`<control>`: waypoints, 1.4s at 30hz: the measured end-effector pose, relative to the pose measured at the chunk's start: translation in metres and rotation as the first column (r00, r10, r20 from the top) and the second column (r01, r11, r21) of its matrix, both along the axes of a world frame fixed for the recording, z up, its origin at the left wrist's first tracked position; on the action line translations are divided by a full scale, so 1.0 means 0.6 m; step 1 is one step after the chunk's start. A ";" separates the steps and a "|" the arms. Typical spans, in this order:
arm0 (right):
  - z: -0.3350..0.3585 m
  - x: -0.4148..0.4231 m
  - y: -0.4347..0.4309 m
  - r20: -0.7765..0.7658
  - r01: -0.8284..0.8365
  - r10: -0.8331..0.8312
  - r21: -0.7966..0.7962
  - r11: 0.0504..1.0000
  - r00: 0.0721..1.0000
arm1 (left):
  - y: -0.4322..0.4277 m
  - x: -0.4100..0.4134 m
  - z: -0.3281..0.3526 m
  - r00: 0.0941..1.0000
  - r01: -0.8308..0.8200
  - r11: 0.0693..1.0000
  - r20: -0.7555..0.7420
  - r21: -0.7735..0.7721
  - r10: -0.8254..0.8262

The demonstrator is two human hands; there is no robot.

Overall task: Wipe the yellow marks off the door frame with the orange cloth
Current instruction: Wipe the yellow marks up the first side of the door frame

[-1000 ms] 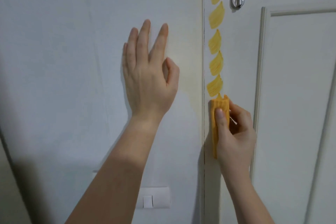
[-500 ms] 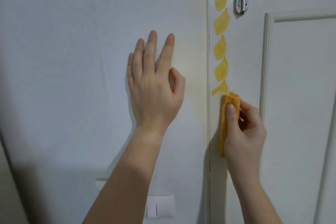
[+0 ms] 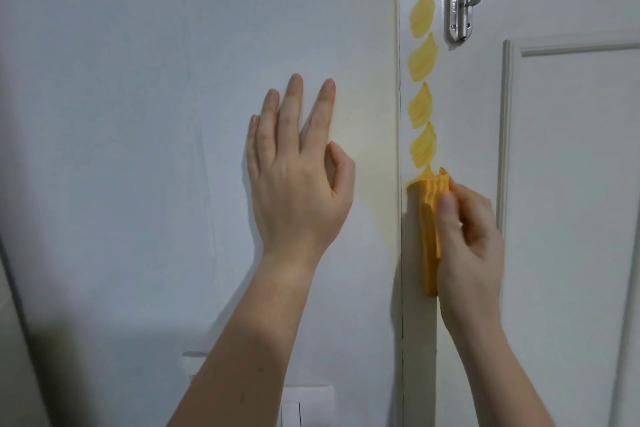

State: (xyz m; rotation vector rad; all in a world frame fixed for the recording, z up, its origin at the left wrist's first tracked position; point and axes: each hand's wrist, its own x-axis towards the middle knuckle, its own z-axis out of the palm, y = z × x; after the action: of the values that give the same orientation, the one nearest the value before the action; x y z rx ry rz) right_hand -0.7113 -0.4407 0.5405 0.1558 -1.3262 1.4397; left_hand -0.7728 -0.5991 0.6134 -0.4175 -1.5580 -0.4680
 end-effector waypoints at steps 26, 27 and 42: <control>-0.006 0.010 -0.028 0.064 0.052 -0.048 -0.067 0.996 0.997 | 0.000 0.002 0.003 1.000 0.016 1.000 -0.003 0.006 -0.016; 0.008 0.007 -0.030 0.049 0.083 -0.080 -0.052 0.995 0.996 | 0.000 0.003 0.003 1.000 0.016 1.000 -0.003 0.008 -0.016; 0.039 0.006 -0.039 0.057 0.158 -0.155 -0.037 0.987 0.986 | -0.026 -0.011 0.117 0.998 0.010 0.999 -0.069 -0.030 -0.012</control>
State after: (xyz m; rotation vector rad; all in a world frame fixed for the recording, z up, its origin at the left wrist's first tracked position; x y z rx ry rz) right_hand -0.7079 -0.4639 0.5638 -0.0148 -1.3210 1.3451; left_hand -0.7795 -0.6147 0.6836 -0.4611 -1.4975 -0.4348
